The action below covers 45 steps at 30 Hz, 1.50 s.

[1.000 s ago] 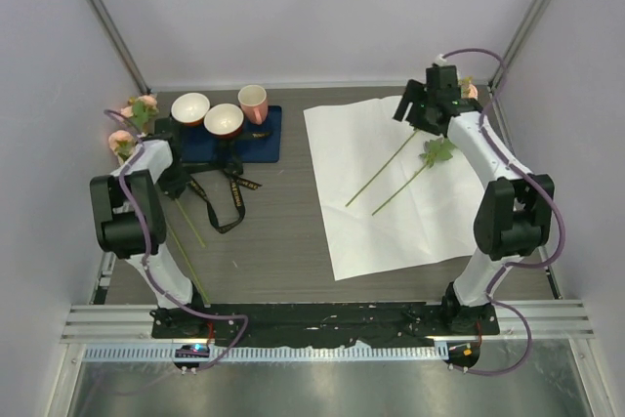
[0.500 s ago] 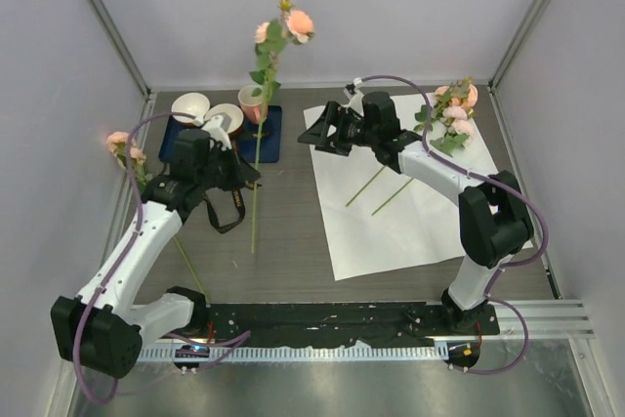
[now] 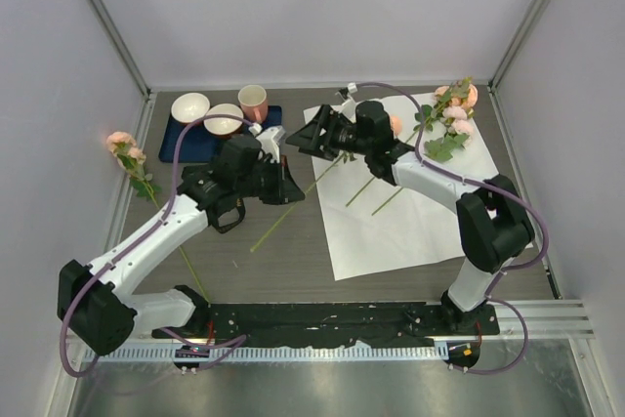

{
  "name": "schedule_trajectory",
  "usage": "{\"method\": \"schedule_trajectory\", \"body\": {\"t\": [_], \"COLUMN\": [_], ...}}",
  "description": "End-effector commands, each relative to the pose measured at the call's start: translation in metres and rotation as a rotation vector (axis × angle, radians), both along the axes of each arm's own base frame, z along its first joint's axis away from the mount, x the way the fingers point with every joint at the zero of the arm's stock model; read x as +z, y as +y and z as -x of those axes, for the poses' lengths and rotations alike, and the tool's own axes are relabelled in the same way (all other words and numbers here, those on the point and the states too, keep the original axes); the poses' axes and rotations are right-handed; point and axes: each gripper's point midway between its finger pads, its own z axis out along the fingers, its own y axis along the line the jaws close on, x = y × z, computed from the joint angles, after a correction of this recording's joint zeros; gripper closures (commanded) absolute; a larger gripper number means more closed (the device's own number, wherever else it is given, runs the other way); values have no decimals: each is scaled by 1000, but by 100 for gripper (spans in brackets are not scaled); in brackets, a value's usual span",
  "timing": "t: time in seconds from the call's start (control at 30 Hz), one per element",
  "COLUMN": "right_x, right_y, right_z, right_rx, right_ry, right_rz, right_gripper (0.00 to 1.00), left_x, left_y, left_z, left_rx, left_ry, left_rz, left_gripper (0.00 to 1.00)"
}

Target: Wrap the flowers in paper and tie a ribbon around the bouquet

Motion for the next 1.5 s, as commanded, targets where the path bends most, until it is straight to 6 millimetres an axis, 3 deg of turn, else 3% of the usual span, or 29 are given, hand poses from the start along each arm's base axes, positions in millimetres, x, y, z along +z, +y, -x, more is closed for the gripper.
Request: {"method": "schedule_trajectory", "body": {"t": [0.0,0.03,0.07,0.13,0.2,0.23,0.3,0.33,0.37,0.4,0.43,0.47,0.63,0.7,0.77,0.8,0.9,0.93,0.97,1.0,1.03,1.07,1.1,1.17,1.23,1.3,1.37,1.4,1.47], "right_x": [41,44,32,59,51,61,44,23,25,18,-3,-4,-31,-28,-33,-24,-14,-25,-24,-9,-22,-14,-19,-26,-37,-49,-61,-66,-82], "right_y": [-11,-20,-37,-62,-86,-96,-107,-112,-107,-104,-100,-92,-62,-53,-47,-41,-33,-34,-34,-31,-38,-51,-63,-103,-142,-190,-220,-246,-267], "right_z": [-1,-4,-9,-10,-4,4,15,29,29,31,40,36,35,27,18,12,-7,-8,-14,-24,-21,-34,-35,-39,-41,-56,-69,-80,-91], "right_rx": [-64,-86,-163,-228,-314,-366,-430,-436,-461,-458,-435,-434,-338,-325,-324,-310,-300,-307,-307,-308,-300,-374,-411,-521,-617,-725,-774,-823,-846], "right_ry": [-69,-153,-140,-233,-185,-152,-53,8,69,100,165,202,302,285,283,264,183,200,181,141,137,96,87,88,126,176,203,225,266], "right_rz": [-2,71,179,272,369,333,309,293,192,157,137,71,12,-42,-39,-45,-25,40,80,98,197,253,320,432,490,503,533,544,579], "right_gripper": [26,24,22,16,12,11,8,8,8,8,9,10,15,18,28,32,77,100,100,100,100,100,100,100,100,100,100,100,100], "left_x": [43,41,38,37,33,32,28,28,26,26,27,27,34,34,34,34,35,34,27,23,21,17,16,7,-2,-20,-34,-37,-43], "left_y": [-10,-8,-7,-8,-9,-9,-10,-11,-12,-12,-13,-13,-12,-12,-13,-13,-11,-6,3,17,29,46,67,102,158,210,245,266,286], "left_z": [-18,-19,-20,-18,-19,-20,-21,-20,-20,-19,-19,-18,-14,-12,-9,-8,-7,-8,-6,-13,-15,-12,-21,-19,-28,-19,-9,-6,0], "left_rx": [36,47,57,44,53,55,54,49,48,45,43,44,48,42,41,41,53,79,109,172,216,269,352,450,645,817,925,1001,1074], "left_ry": [-133,-126,-116,-108,-100,-100,-82,-75,-72,-70,-74,-75,-91,-86,-81,-81,-87,-82,-42,-38,-31,-10,4,61,84,162,214,236,259], "left_rz": [68,54,41,39,35,33,23,29,29,31,36,36,48,51,61,65,72,55,4,-40,-69,-109,-124,-166,-250,-363,-457,-479,-482], "left_gripper": [100,100,100,100,100,100,100,100,100,100,100,100,100,100,100,100,100,100,87,71,56,41,37,11,4,2,1,0,0]}}
